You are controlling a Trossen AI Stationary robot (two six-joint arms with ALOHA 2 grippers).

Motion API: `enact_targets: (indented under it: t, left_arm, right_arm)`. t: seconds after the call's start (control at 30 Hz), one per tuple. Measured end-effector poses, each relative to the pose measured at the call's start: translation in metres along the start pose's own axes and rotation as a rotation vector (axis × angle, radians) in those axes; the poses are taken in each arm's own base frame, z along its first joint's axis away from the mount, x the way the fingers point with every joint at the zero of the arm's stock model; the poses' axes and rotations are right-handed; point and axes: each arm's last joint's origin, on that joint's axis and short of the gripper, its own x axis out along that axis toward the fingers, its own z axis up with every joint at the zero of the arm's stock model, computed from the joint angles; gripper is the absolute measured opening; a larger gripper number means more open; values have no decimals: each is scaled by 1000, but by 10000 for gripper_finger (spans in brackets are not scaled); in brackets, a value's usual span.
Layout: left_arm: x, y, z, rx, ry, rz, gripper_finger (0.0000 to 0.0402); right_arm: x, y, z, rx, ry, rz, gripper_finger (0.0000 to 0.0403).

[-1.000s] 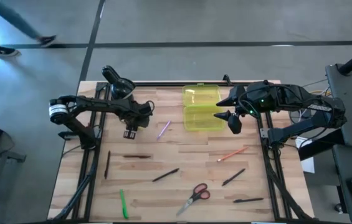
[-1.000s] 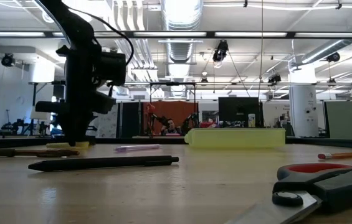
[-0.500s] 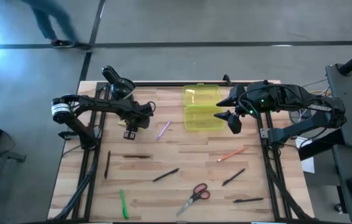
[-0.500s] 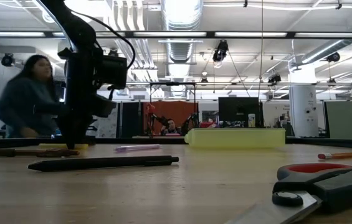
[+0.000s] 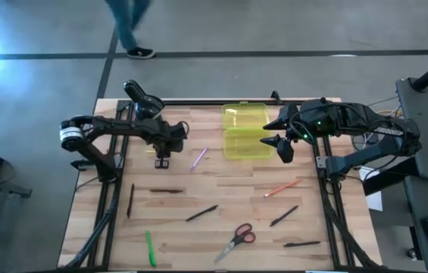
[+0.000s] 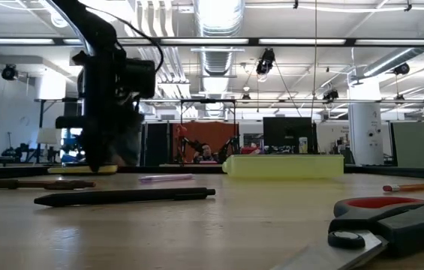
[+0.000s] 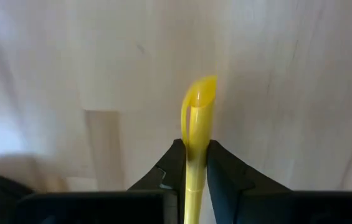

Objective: Pick & place school supplies into a supply box
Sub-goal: Put the yellow pen into the supply box

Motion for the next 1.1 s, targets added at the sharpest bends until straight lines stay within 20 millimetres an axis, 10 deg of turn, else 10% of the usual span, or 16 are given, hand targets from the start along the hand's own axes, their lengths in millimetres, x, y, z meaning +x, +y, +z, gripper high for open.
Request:
enact_targets:
  t: [0.53, 1.1]
  left_arm:
    - [-76, 4, 15, -218, -257, -16, 26]
    - [-121, -3, 46, -618, -584, -234, 20]
  right_arm:
    - [5, 1, 1, 26, -10, 4, 226]
    - [113, 21, -9, -75, 190, 20, 226]
